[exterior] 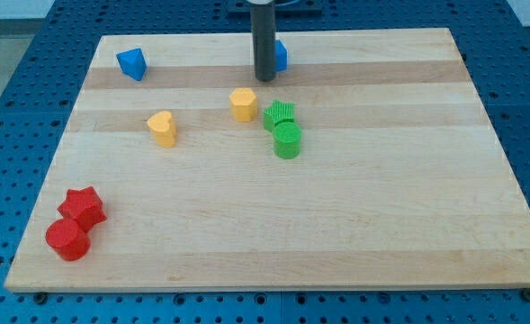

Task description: Move the yellow hexagon to the bottom right of the blue cube

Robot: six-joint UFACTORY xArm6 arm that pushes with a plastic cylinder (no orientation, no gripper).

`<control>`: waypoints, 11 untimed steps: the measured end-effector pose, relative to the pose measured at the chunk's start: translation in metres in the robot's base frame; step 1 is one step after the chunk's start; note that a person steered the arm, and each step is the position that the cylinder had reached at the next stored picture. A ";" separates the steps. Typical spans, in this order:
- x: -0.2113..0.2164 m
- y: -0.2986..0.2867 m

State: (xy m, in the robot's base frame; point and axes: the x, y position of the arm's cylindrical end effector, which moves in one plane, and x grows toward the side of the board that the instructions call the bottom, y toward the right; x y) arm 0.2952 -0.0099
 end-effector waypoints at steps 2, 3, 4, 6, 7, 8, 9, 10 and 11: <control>0.022 -0.037; 0.025 -0.060; 0.025 -0.067; 0.085 -0.069; 0.085 -0.069; 0.090 -0.063; 0.090 -0.024; 0.085 0.023; 0.068 0.069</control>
